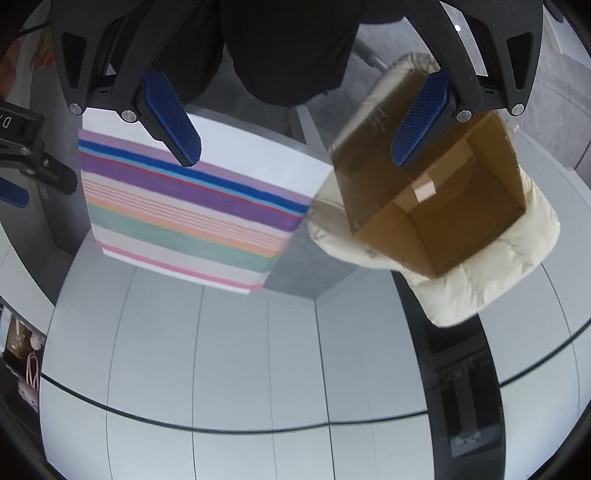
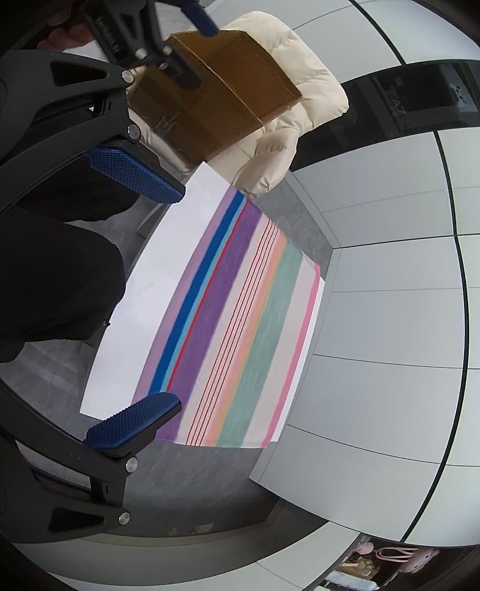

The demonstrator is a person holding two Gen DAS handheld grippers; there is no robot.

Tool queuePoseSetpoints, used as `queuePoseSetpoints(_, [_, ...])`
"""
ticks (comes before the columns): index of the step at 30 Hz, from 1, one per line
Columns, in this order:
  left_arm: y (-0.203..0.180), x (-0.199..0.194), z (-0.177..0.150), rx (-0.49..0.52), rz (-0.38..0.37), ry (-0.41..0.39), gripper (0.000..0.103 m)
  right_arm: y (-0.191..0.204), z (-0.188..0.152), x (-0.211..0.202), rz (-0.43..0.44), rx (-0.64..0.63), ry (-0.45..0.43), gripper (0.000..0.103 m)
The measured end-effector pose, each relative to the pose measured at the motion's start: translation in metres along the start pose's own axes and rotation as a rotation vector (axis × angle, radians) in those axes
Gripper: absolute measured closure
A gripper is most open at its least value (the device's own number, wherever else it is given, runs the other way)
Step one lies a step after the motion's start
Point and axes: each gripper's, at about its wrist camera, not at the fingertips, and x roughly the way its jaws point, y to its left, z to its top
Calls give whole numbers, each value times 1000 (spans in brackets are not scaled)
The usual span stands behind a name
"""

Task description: Organize objects

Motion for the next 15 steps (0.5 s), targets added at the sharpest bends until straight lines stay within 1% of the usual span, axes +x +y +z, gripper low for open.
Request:
queuePoseSetpoints(3, [-4,5,-3,-5,-14,37,0,-1,-5,1,4,7,8,0])
queuePoseSetpoints(10, [-13,15,-9,12,-11,72,0,-1,-13,3,0,-6,22,0])
queuePoseSetpoints(15, [-15,18,-9,10,-16,77,0,0,-16,5,0,-16,28,0])
